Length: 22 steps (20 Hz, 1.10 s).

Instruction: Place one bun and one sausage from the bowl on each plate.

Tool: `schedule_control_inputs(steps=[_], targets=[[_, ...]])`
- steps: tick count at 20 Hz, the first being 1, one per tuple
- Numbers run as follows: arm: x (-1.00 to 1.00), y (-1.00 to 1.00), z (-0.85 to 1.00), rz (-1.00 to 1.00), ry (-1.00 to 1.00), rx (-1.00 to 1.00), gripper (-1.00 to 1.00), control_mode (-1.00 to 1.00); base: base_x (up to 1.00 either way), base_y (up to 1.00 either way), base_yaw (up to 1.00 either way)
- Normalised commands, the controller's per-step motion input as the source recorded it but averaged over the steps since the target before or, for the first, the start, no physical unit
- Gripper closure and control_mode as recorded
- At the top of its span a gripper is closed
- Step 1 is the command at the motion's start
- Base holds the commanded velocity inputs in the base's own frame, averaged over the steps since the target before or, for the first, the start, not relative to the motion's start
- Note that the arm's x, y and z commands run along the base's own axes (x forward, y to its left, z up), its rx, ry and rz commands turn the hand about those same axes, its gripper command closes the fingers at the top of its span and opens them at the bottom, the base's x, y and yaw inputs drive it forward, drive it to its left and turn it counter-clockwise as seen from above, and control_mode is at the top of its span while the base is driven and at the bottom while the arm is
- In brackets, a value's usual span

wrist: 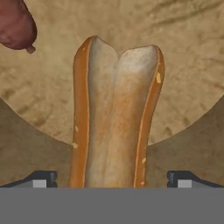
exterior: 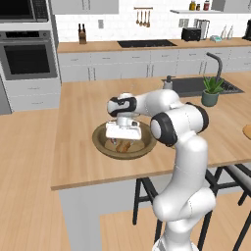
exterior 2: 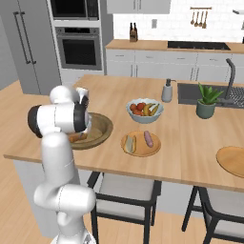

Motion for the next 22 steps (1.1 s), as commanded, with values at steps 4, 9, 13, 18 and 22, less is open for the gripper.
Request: schedule_control_inputs(steps=[4, 9, 13, 18, 22], targets=[[0.00, 0.11, -0.19, 0.00, 0.00, 0.00, -1.00, -1.00, 0.00, 0.00, 0.00], [0.00, 0.01, -0.20, 0.00, -0.01, 0.00, -1.00, -1.00, 0.00, 0.00, 0.00], [0.00, 0.00, -0.14, 0.00, 0.00, 0.00, -1.00, -1.00, 0.00, 0.00, 0.00], [0.00, 0.02, -0.10, 0.00, -0.05, 0.00, 1.00, -1.00, 0.00, 0.00, 0.00], [0.00, 0.00, 0.00, 0.00, 0.00, 0.00, 1.00, -1.00, 0.00, 0.00, 0.00]])
